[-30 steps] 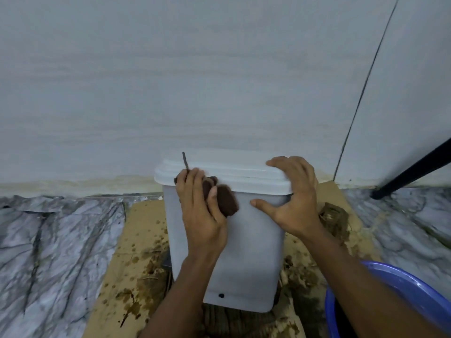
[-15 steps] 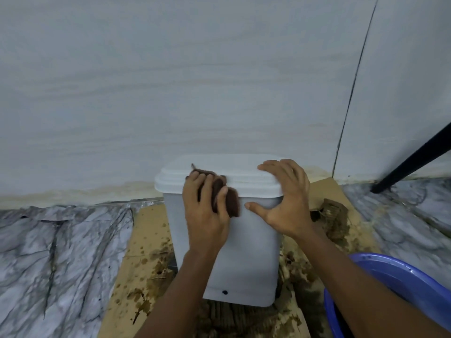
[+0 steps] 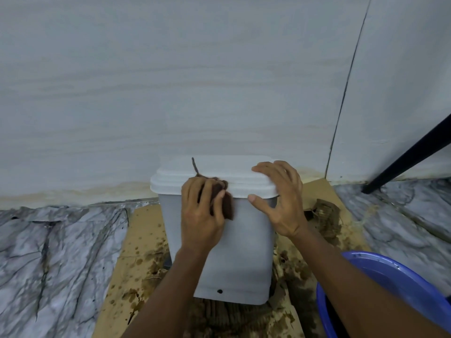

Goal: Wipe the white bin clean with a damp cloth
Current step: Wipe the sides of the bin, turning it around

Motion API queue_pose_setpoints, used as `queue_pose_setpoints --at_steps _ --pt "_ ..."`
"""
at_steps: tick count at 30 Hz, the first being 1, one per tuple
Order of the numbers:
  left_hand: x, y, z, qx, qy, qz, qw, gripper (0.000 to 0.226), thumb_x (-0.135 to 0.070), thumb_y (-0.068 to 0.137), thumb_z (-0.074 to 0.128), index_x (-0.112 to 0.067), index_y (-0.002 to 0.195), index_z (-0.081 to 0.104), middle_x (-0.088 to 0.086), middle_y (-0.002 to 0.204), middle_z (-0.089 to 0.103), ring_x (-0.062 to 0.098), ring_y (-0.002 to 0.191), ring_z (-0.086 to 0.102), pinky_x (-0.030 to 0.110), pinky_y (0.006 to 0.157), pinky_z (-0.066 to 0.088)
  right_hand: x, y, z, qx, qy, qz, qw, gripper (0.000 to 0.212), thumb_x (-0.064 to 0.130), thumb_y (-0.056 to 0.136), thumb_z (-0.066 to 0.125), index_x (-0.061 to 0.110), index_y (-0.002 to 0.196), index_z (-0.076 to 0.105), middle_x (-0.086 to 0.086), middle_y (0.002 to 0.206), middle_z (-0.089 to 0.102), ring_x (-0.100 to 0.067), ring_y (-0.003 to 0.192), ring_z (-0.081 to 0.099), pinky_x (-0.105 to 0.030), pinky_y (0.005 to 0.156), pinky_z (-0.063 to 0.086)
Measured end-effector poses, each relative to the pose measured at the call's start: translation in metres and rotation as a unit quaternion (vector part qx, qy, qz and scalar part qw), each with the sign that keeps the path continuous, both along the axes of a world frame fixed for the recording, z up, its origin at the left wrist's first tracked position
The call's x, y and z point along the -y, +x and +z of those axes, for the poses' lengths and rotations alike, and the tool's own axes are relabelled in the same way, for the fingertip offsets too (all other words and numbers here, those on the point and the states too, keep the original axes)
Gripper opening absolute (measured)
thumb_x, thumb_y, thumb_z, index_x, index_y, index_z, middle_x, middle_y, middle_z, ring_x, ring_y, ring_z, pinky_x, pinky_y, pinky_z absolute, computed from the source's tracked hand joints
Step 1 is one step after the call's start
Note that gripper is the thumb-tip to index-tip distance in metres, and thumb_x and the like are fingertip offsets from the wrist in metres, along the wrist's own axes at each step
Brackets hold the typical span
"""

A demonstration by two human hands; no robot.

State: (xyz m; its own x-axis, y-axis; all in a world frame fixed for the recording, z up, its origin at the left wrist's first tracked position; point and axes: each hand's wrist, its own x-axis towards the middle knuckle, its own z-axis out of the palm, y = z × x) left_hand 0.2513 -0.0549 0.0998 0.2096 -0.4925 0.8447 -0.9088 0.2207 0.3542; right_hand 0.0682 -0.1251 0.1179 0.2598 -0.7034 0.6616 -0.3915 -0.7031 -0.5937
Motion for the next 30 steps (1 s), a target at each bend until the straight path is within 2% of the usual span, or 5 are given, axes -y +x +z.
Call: queue_pose_setpoints --at_steps 3,12,20,25,30 --pt "0.004 -0.021 -0.003 -0.018 0.008 -0.006 1.0 0.024 -0.01 0.096 0.065 0.007 0.113 0.068 0.022 0.117 0.062 0.042 0.116 0.055 0.05 0.104 0.043 0.002 0.002 -0.001 0.008 0.001 -0.019 1.0 0.06 0.073 0.088 0.048 0.027 0.124 0.063 0.013 0.133 0.058 -0.02 0.135 0.04 -0.058 0.109 0.031" --pt "0.014 -0.021 0.002 0.058 0.014 -0.067 0.996 0.031 -0.018 0.101 0.06 0.005 0.121 0.067 0.02 0.12 0.063 0.037 0.115 0.054 0.045 0.105 0.045 0.009 0.007 0.0 0.024 0.018 -0.029 0.999 0.06 0.07 0.096 0.033 0.027 0.123 0.065 0.014 0.131 0.061 -0.018 0.134 0.041 -0.057 0.109 0.031" --pt "0.014 -0.022 -0.002 -0.034 0.008 -0.014 0.999 0.023 -0.012 0.099 0.058 0.004 0.113 0.067 0.02 0.117 0.061 0.039 0.117 0.052 0.047 0.105 0.041 0.011 0.008 -0.005 0.027 0.012 -0.047 0.998 0.037 0.049 0.098 0.043 0.029 0.121 0.065 0.018 0.128 0.06 -0.017 0.132 0.042 -0.058 0.109 0.031" --pt "0.021 -0.06 -0.001 0.008 0.02 -0.071 0.997 0.03 -0.016 0.101 0.057 0.004 0.121 0.067 0.021 0.122 0.062 0.034 0.121 0.05 0.041 0.11 0.041 0.016 0.001 -0.005 0.021 0.012 -0.035 0.999 0.035 0.045 0.099 0.043 0.029 0.122 0.065 0.016 0.13 0.06 -0.02 0.132 0.043 -0.058 0.109 0.032" --pt "0.016 -0.02 -0.001 0.065 0.02 -0.055 0.996 0.031 -0.015 0.101 0.057 0.005 0.123 0.066 0.024 0.122 0.062 0.039 0.118 0.052 0.044 0.11 0.041 0.014 0.003 -0.004 0.016 0.017 -0.029 0.999 0.037 0.045 0.099 0.043 0.029 0.123 0.065 0.016 0.131 0.06 -0.018 0.132 0.042 -0.058 0.108 0.032"
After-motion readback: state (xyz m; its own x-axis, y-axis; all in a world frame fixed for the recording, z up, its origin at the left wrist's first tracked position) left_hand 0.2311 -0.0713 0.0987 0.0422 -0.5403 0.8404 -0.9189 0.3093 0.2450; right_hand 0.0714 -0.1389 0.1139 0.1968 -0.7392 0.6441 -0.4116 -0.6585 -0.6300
